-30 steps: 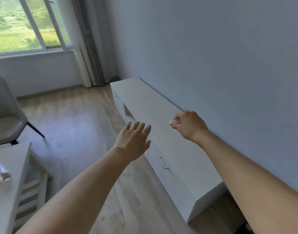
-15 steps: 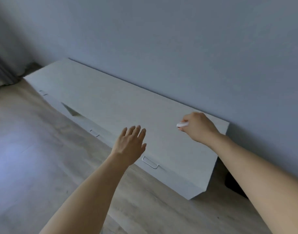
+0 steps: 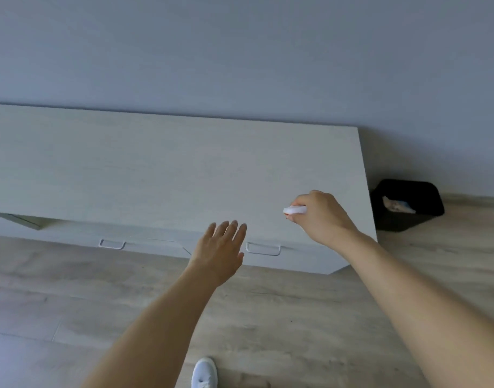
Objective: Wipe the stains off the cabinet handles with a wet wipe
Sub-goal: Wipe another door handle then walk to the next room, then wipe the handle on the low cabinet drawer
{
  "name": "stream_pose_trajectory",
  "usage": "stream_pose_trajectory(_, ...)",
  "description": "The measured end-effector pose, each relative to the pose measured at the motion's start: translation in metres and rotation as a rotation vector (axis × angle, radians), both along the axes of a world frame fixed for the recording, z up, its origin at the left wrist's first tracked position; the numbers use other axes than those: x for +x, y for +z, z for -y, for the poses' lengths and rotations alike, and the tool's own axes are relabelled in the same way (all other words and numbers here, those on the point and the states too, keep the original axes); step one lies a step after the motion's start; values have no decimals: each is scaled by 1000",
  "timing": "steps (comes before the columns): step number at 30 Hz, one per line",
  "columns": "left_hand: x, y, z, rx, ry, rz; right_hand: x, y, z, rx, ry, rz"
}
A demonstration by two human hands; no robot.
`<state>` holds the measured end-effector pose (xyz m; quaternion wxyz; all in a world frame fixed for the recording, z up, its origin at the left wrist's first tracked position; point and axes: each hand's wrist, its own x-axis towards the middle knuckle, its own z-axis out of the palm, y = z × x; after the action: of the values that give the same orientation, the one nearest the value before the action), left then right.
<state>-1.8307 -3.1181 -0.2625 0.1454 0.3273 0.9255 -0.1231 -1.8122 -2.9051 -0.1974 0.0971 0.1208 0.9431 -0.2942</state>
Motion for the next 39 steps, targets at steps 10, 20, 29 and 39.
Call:
stream_pose_trajectory(10,-21,-187,17,44,67,-267,-5,-148,19,59,-99,-249)
stream_pose_trajectory(20,-56,-296,2,628,4,-779,-26,-245,33,18,-123,-710)
stream_pose_trajectory(29,-67,-350,-30,889,-32,-929,-3,-287,40,-77,-134,-1042)
stream_pose_trajectory(39,-58,-366,-65,1276,192,-838,28,-329,17,-165,-231,-1074)
